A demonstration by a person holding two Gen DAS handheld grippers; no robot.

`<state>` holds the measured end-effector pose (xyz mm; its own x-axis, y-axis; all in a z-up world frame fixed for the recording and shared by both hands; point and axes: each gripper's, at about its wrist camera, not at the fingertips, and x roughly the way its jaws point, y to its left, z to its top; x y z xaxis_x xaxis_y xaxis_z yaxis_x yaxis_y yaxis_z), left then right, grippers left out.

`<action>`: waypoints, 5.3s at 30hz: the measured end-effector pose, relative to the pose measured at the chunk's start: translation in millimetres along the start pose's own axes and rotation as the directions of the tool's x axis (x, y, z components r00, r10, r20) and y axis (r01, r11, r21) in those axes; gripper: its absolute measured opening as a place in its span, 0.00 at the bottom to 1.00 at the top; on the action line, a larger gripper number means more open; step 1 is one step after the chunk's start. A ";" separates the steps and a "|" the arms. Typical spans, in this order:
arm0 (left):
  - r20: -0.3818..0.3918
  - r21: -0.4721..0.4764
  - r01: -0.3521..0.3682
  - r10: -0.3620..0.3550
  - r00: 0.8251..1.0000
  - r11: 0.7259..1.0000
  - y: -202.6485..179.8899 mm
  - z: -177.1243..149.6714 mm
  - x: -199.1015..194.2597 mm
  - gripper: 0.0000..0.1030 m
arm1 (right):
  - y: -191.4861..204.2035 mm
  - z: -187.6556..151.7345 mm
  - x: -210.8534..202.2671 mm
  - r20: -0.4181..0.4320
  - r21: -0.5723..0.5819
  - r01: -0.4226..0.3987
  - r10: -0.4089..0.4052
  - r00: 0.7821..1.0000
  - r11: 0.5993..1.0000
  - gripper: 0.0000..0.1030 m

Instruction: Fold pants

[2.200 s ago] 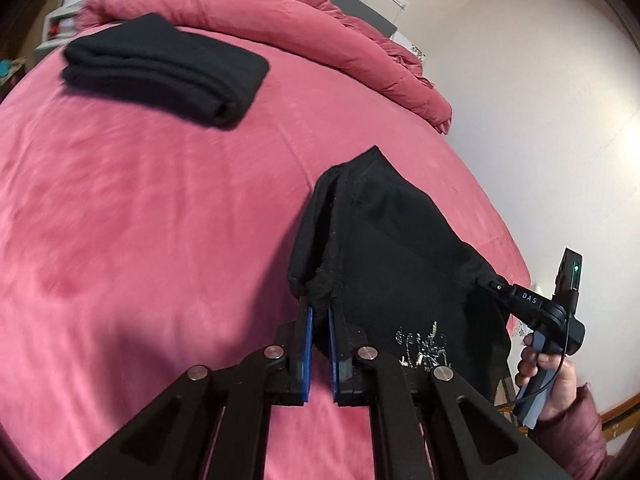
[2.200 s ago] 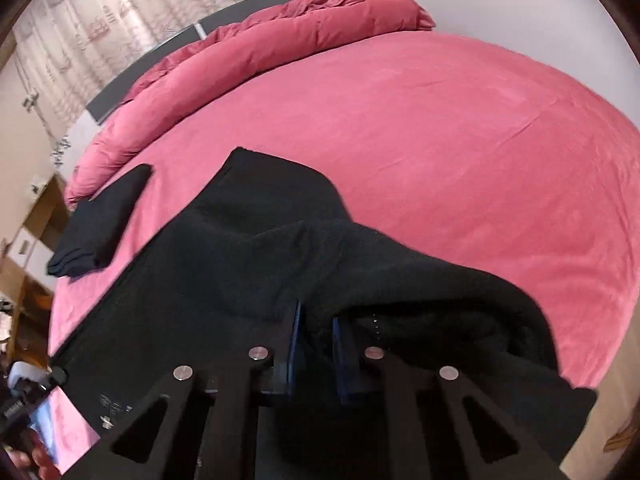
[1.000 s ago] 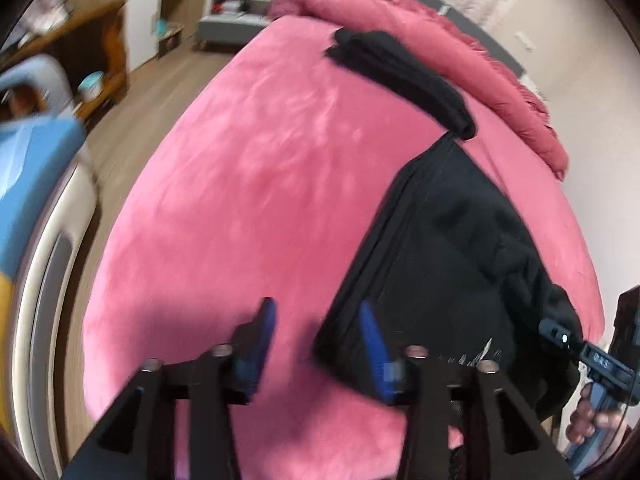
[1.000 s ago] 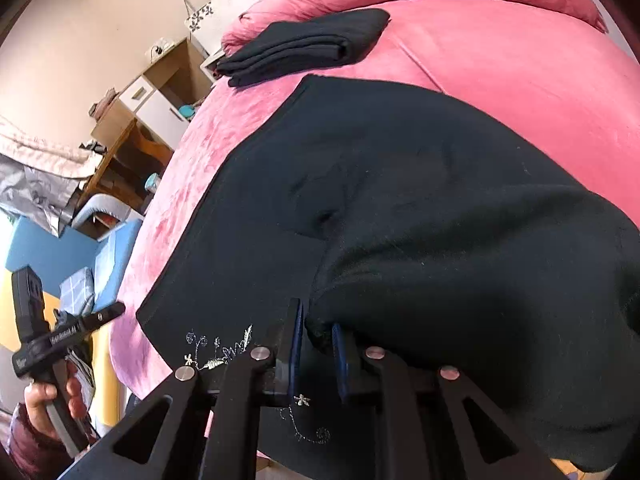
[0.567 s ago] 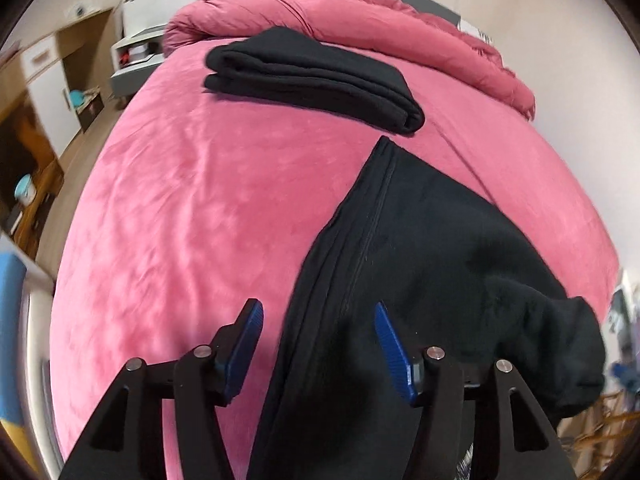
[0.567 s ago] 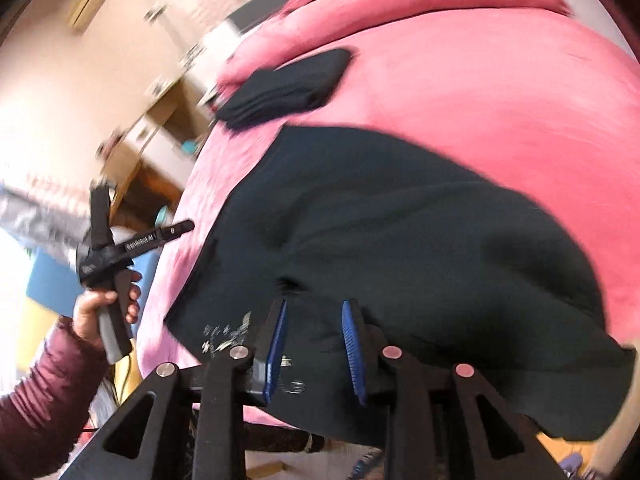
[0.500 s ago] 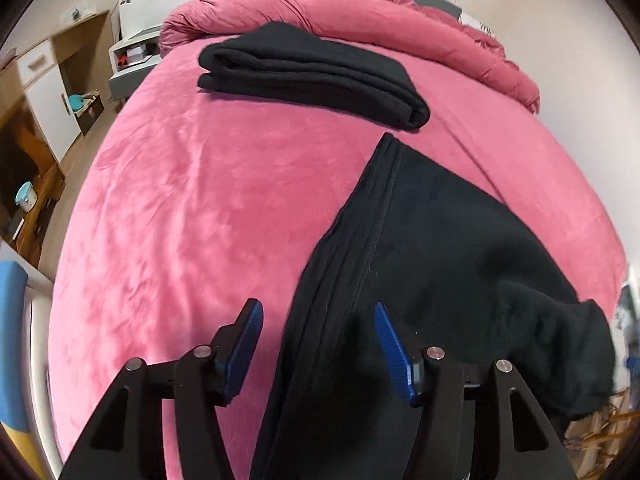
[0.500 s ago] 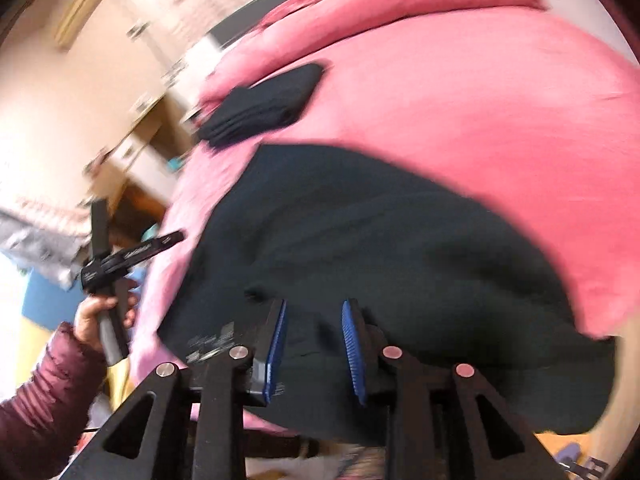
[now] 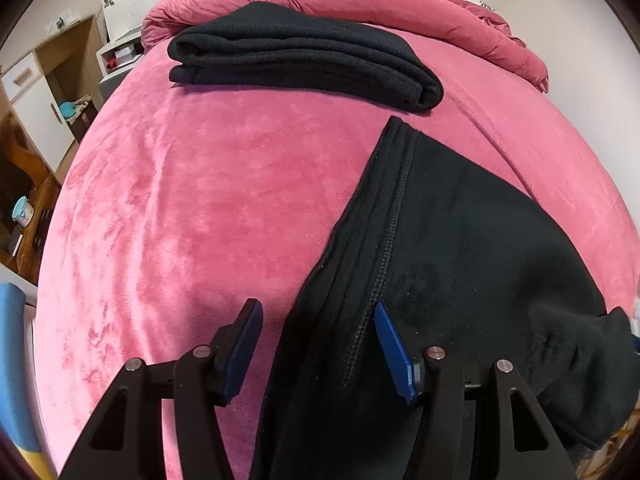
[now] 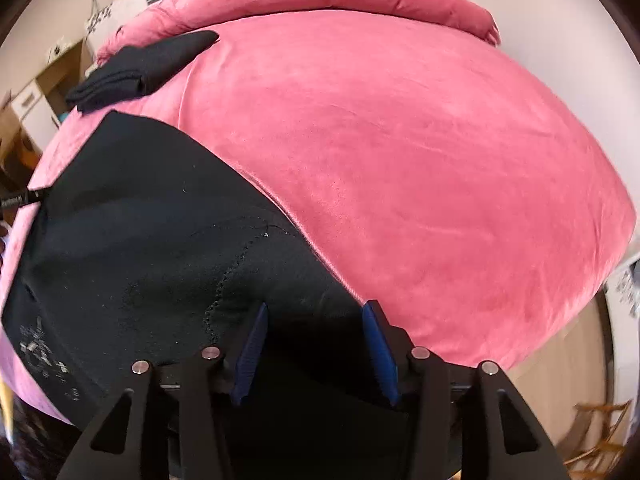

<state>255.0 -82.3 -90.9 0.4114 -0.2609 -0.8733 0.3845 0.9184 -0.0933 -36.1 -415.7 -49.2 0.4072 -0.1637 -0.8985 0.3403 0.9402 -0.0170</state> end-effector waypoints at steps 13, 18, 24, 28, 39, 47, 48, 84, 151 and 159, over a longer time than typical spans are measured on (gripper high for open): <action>0.040 0.072 -0.019 0.016 0.999 0.997 -12.3 -3.4 -8.4 0.08 | 6.8 7.2 17.1 -0.015 -0.004 0.014 -0.014 1.000 1.000 0.16; 0.086 0.028 0.014 -0.017 0.996 1.000 -6.2 -5.5 -26.5 0.07 | 2.1 14.1 12.6 0.001 0.039 0.028 -0.028 1.000 0.999 0.13; 0.142 -0.033 0.066 -0.061 0.988 0.997 5.6 -19.9 -56.4 0.07 | -3.1 30.0 -5.4 0.070 0.060 0.038 -0.042 0.997 0.997 0.01; 0.130 -0.069 0.090 -0.081 0.988 0.994 16.6 -37.7 -67.0 0.07 | 3.9 58.4 -23.8 0.132 0.023 0.046 -0.049 0.990 0.999 0.00; 0.088 -0.098 0.088 -0.080 0.993 0.991 34.3 -53.4 -76.4 0.48 | -24.0 15.3 -5.8 -0.010 0.090 -0.116 0.118 0.993 0.989 0.38; 0.069 -0.078 0.088 -0.082 0.994 0.993 24.5 -8.9 -51.3 0.53 | -46.7 7.3 14.0 -0.052 0.079 -0.154 0.159 0.986 0.985 0.59; 0.057 -0.076 0.093 -0.088 0.994 0.993 22.0 -4.3 -46.2 0.55 | -44.9 11.1 20.9 -0.063 0.054 -0.168 0.171 0.983 0.984 0.60; 0.318 -0.288 0.175 -0.078 0.945 0.942 91.7 -41.8 -148.0 0.08 | 43.4 93.4 -22.1 0.184 -0.056 -0.116 0.124 0.975 0.992 0.13; 0.071 -0.235 -0.047 0.066 0.995 0.971 61.3 -178.0 -143.3 0.65 | -67.9 184.4 9.4 0.140 -0.194 0.677 -0.663 0.735 0.710 0.37; 0.079 -0.117 -0.008 0.017 0.997 0.993 54.7 -157.7 -134.2 0.75 | -77.7 102.8 27.4 -0.006 -0.158 0.421 -0.427 0.904 0.893 0.41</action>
<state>90.5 49.8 -54.2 0.4821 -0.2676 -0.8343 0.2821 0.9489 -0.1414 35.8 -523.9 -27.5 0.2177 -0.5479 -0.8077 0.3413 0.8181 -0.4629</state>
